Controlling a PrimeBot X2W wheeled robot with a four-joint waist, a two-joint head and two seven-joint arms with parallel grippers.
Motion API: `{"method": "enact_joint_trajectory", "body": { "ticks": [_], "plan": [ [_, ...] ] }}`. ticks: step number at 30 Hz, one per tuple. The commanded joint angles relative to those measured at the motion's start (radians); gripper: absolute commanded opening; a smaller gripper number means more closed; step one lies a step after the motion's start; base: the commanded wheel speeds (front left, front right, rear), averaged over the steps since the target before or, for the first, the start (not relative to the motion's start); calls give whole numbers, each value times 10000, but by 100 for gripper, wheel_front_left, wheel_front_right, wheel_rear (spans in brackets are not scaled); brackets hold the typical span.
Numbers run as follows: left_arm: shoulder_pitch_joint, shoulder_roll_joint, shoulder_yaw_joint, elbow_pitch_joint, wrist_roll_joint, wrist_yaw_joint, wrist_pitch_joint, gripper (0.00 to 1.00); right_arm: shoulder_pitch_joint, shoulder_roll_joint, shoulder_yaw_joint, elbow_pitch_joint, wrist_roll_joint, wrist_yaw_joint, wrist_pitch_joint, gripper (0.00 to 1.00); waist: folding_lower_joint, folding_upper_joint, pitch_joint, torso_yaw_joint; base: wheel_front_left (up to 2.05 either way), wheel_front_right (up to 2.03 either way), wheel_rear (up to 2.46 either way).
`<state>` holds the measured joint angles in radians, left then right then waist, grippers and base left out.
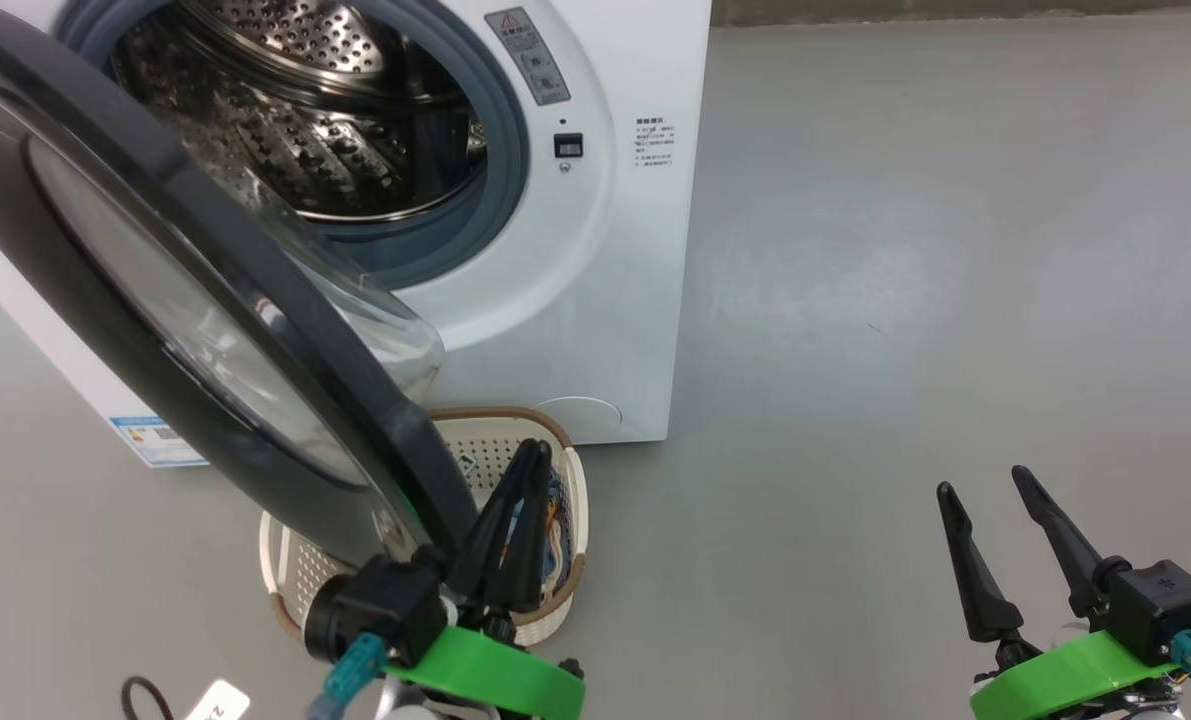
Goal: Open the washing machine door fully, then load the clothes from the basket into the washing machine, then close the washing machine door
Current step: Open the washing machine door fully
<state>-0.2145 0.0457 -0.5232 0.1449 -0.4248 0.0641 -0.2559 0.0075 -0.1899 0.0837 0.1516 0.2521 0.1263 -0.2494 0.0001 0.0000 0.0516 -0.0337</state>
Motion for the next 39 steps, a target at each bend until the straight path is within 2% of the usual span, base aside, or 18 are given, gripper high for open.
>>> {"method": "enact_joint_trajectory", "body": {
  "ticks": [1,16,39],
  "plan": [
    [-514,45,281,33,-140,84,-56,0,-327,-120,161,-298,-64,44,-124,100,-1,0,36,-20,0,0,0],
    [-1202,45,873,1698,-783,202,-58,0,-443,-147,194,-399,-69,44,-124,100,-1,0,110,-78,0,0,0],
    [-769,45,1514,1866,-542,80,-58,0,-328,-207,16,-539,-132,44,-124,100,-1,0,-18,507,0,0,0]
  ]
}}
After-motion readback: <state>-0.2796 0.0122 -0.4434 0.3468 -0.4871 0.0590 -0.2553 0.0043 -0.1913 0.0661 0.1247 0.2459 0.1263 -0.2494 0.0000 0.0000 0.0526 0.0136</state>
